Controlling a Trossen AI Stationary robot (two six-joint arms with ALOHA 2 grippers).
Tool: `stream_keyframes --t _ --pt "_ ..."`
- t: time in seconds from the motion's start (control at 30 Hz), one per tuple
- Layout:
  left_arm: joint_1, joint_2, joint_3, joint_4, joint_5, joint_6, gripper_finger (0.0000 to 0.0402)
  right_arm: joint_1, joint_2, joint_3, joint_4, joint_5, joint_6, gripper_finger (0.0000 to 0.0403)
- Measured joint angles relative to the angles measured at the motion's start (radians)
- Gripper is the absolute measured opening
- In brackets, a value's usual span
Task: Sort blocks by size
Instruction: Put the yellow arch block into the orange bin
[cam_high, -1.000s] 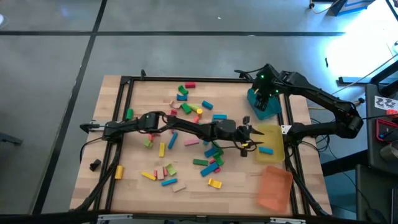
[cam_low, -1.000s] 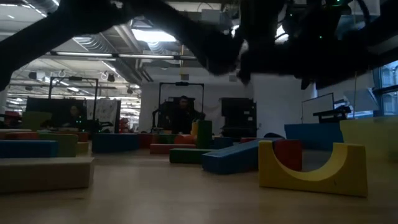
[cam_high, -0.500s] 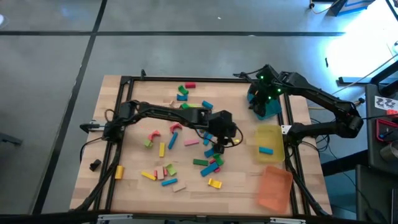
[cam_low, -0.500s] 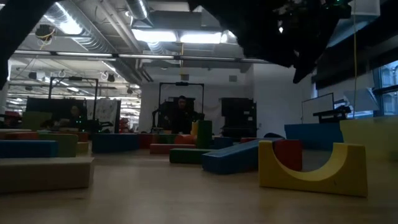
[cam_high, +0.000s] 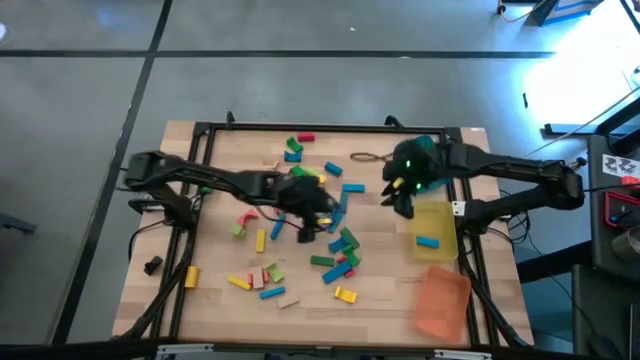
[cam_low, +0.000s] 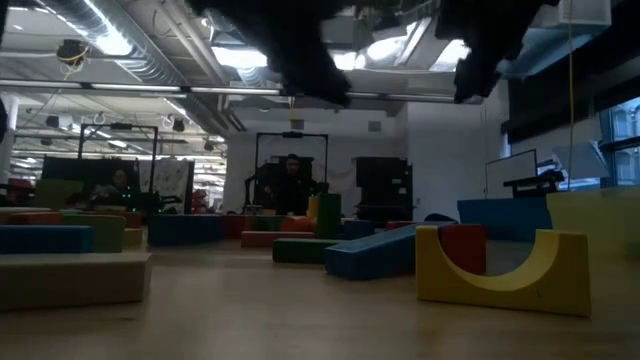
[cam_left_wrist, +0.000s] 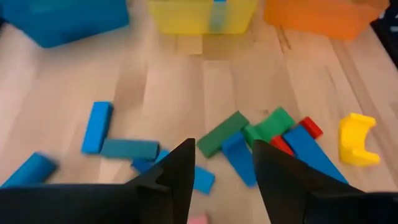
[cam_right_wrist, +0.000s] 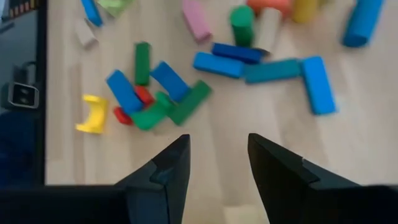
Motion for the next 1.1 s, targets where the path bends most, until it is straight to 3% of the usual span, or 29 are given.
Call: stream_keyframes --t 0.3,0.53,0.83,1.1 --pt "-0.017 -0.256 -0.220 -0.004 -0.006 -0.032 0.0145 0.433 0.080 0.000 0.203 0.309 0.348 0.0163" --pt "-0.055 -0.273 -0.269 0.005 -0.006 -0.107 0.0145 0.669 0.250 0.000 0.386 0.484 0.439 0.0163" --pt "-0.106 -0.268 -0.286 0.007 -0.006 -0.203 0.0145 0.806 0.508 0.000 0.668 0.634 0.441 0.0163" --pt "-0.160 -0.268 -0.286 0.007 -0.006 -0.215 0.0145 0.841 0.644 0.041 0.697 0.736 0.444 0.0163"
